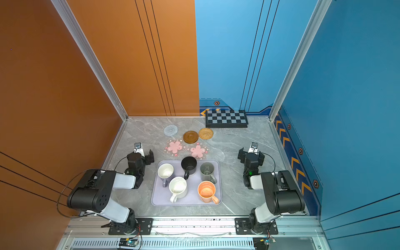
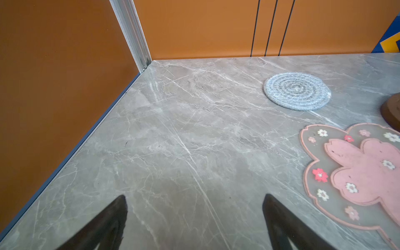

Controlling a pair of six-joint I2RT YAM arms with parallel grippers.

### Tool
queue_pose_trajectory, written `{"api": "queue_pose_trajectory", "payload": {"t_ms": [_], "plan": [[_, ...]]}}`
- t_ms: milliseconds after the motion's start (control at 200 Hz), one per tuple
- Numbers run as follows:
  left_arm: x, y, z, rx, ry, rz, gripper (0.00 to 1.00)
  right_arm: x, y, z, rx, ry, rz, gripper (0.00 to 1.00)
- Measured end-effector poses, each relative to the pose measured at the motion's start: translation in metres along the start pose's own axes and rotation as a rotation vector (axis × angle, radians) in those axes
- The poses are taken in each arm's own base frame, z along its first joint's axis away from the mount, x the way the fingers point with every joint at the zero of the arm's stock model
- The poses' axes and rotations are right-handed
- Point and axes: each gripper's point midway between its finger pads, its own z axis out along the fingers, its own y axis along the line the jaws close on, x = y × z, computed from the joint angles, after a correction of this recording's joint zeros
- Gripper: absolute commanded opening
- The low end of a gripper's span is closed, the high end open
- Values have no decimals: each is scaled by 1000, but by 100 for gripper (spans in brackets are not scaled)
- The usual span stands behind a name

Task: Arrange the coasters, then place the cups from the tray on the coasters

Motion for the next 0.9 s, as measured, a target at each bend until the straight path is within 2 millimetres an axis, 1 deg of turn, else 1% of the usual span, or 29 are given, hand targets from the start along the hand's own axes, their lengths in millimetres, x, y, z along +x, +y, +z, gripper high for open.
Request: {"api": "queue_pose_trajectory", "payload": {"t_ms": [736, 896], "plan": [[0, 1, 0, 0, 1, -1, 98, 0, 0, 0, 0, 0, 0, 100], [-1, -6, 1, 44, 0, 9, 98, 0, 0, 0, 0, 0, -1, 100]]}}
